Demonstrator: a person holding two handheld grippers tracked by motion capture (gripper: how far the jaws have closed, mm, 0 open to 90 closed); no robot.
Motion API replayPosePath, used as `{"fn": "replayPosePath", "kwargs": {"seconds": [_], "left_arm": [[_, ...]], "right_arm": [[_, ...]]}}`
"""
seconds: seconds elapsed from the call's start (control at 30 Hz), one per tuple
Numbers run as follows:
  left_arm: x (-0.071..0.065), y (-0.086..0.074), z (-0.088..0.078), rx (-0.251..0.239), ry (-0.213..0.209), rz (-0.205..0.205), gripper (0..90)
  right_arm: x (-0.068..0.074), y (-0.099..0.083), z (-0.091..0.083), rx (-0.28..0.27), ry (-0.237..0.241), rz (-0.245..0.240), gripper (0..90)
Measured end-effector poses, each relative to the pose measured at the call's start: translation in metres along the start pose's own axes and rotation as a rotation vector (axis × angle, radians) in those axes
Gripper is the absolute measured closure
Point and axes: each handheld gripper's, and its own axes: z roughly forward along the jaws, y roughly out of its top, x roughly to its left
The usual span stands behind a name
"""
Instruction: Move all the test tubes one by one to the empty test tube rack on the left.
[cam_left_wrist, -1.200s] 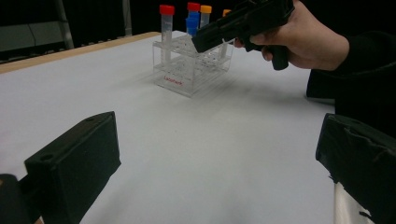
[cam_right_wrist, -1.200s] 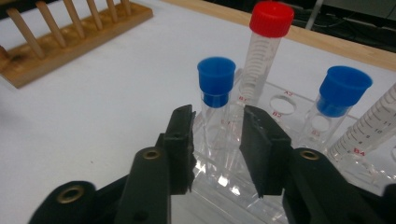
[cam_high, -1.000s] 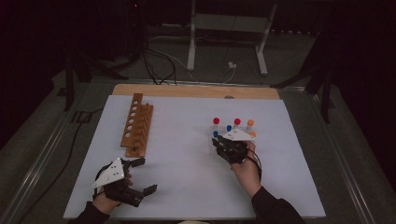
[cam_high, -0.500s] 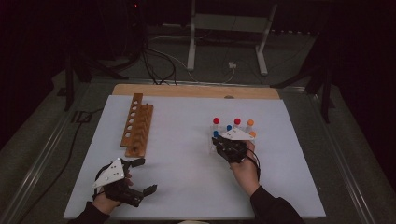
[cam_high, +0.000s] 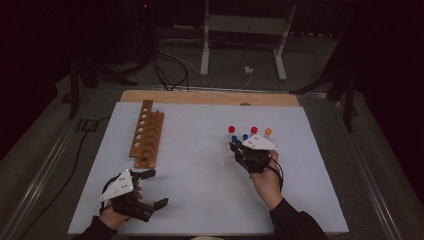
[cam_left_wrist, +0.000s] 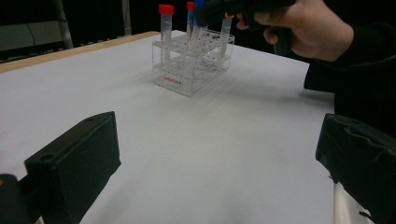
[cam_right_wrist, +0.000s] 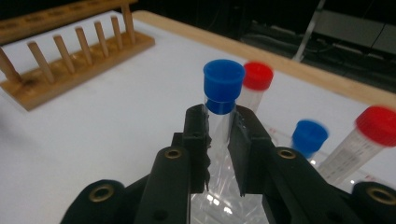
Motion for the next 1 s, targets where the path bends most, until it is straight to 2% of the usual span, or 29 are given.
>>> {"fn": "replayPosePath", "kwargs": {"seconds": [0.23,0.3,0.37,0.4,0.43,0.53,0.6,0.63,0.7,0.73,0.83,1.0], "left_arm": [[0.000,0.001,0.000,-0.001,-0.003,-0.003,0.5],[0.000,0.003,0.001,-0.001,-0.004,-0.005,0.5],[-0.001,0.005,0.002,-0.001,0.000,-0.003,0.5],[0.000,0.007,0.002,-0.002,-0.004,-0.006,0.5],[0.000,0.009,0.003,-0.006,-0.014,-0.013,0.5],[-0.001,0.018,0.005,-0.018,-0.020,-0.036,0.5],[-0.001,0.029,0.006,-0.029,-0.026,-0.025,0.5],[-0.001,0.029,0.006,-0.029,-0.026,-0.025,0.5],[0.001,0.041,0.009,-0.048,-0.049,-0.043,0.5],[0.001,0.041,0.009,-0.048,-0.049,-0.043,0.5],[0.003,0.054,0.016,-0.057,-0.050,-0.053,0.5],[0.007,0.071,0.031,-0.053,-0.083,-0.057,0.6]], "right_arm": [[0.003,0.013,-0.016,-0.056,-0.001,-0.022,76.7],[0.006,0.019,-0.023,-0.082,0.013,-0.025,76.7],[0.008,0.020,-0.025,-0.086,0.022,-0.024,76.7],[0.011,0.023,-0.028,-0.095,0.042,-0.020,76.7],[0.011,0.023,-0.028,-0.095,0.042,-0.020,76.7],[0.017,0.023,-0.029,-0.085,0.084,-0.016,76.6],[0.024,0.020,-0.026,-0.068,0.124,-0.028,76.6],[0.027,0.018,-0.024,-0.061,0.137,-0.027,76.6],[0.033,0.015,-0.022,-0.046,0.156,-0.037,76.6],[0.035,0.014,-0.020,-0.040,0.165,-0.046,76.6],[0.039,0.011,-0.019,-0.033,0.179,-0.054,76.6],[0.047,0.006,-0.017,-0.013,0.215,-0.063,76.6]]}}
